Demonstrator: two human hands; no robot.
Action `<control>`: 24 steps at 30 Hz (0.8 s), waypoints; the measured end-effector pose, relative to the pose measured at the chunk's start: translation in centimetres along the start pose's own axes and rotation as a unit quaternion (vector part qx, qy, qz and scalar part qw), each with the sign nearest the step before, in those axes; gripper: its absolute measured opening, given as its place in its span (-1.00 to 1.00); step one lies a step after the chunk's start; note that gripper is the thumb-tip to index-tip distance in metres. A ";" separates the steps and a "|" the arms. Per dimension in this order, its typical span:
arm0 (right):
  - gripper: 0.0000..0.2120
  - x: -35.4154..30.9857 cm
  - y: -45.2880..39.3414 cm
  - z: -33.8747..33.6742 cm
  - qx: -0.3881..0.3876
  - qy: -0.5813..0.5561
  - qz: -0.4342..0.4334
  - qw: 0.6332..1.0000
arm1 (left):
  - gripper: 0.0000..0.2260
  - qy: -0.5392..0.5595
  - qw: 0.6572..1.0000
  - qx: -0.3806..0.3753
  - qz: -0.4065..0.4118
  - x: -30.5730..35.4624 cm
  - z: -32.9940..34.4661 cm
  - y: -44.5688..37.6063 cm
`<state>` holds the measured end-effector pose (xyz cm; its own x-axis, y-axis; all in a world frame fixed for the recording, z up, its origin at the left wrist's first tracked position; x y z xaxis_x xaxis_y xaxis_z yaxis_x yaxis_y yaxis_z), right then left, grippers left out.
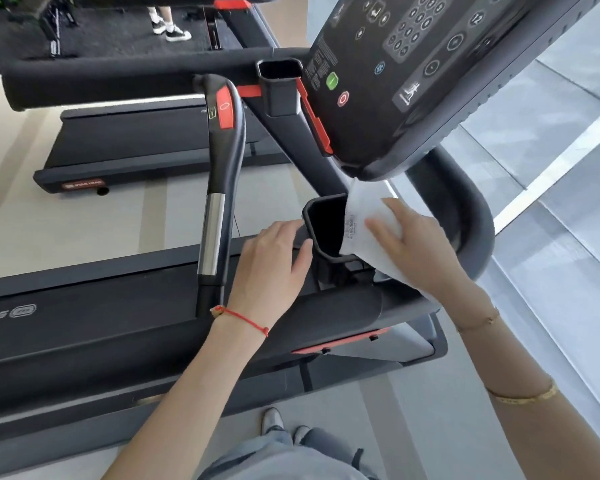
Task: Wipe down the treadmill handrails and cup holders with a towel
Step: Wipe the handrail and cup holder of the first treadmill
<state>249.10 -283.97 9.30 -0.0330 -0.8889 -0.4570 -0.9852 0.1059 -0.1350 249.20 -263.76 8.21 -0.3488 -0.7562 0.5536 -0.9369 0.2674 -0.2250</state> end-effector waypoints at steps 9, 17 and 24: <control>-0.60 1.1 0.1 0.1 -0.010 -0.027 -0.036 0.999 | -0.56 0.006 0.998 -0.026 -0.051 -1.2 1.6 -1.0; -0.54 0.5 -3.0 2.3 -0.092 -0.024 -0.075 0.993 | -0.56 0.062 0.992 0.001 -0.108 -1.5 2.5 -1.3; -0.52 0.0 -6.6 4.3 -0.167 -0.023 -0.170 0.971 | -0.56 0.073 0.989 0.009 -0.129 -1.7 2.4 -1.4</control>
<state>256.32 -282.71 6.37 0.3042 -0.8252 -0.4758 -0.9374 -0.3482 0.0045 251.21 -264.30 5.63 -0.0996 -0.7032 0.7040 -0.9950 0.0662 -0.0746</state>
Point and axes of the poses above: each hand's wrist, its own y-axis away from the middle knuckle, its own z-axis out of the palm, x = y × z, the point moved 10 cm from there along -y, towards the middle knuckle, and after that the axes turned 2 degrees about y, right-handed, at the moved point
